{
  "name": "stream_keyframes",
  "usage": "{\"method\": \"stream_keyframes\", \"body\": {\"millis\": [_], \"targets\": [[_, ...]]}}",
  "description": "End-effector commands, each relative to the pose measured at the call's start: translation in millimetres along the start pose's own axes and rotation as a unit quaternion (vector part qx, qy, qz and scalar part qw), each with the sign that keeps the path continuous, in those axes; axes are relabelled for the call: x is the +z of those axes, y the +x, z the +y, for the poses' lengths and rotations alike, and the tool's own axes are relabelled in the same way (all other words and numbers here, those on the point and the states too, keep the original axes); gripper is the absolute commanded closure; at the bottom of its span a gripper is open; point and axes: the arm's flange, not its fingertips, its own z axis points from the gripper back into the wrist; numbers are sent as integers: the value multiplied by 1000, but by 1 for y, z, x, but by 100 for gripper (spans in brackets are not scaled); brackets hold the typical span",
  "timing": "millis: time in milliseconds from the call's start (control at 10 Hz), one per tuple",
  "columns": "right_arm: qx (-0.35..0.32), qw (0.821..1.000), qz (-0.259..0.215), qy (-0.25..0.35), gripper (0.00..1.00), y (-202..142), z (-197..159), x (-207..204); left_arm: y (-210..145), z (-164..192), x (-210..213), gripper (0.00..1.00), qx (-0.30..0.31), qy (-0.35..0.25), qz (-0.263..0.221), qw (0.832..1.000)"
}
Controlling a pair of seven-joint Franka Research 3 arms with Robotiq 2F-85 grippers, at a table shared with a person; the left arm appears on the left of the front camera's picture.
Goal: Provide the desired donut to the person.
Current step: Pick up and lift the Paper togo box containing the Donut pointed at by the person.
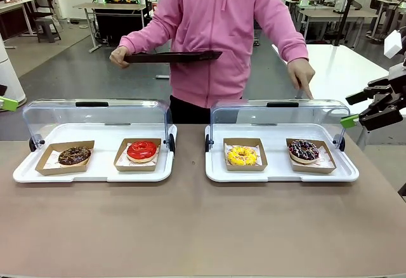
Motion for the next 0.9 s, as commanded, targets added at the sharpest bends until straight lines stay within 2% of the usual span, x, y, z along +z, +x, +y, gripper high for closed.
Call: {"method": "stream_keyframes", "body": {"millis": [0,600,700,800], "targets": [[-1,1000,-11,4,0,0,-1,-2,0,0,0,0,-1,-3,-5,1000],[-1,1000,-11,4,0,0,-1,-2,0,0,0,0,-1,-3,-5,1000],[0,1000,0,0,0,0,0,0,0,0,0,0,-1,-3,-5,1000],[20,999,50,-1,0,6,-2,-11,0,0,0,0,-1,-3,-5,1000]]}}
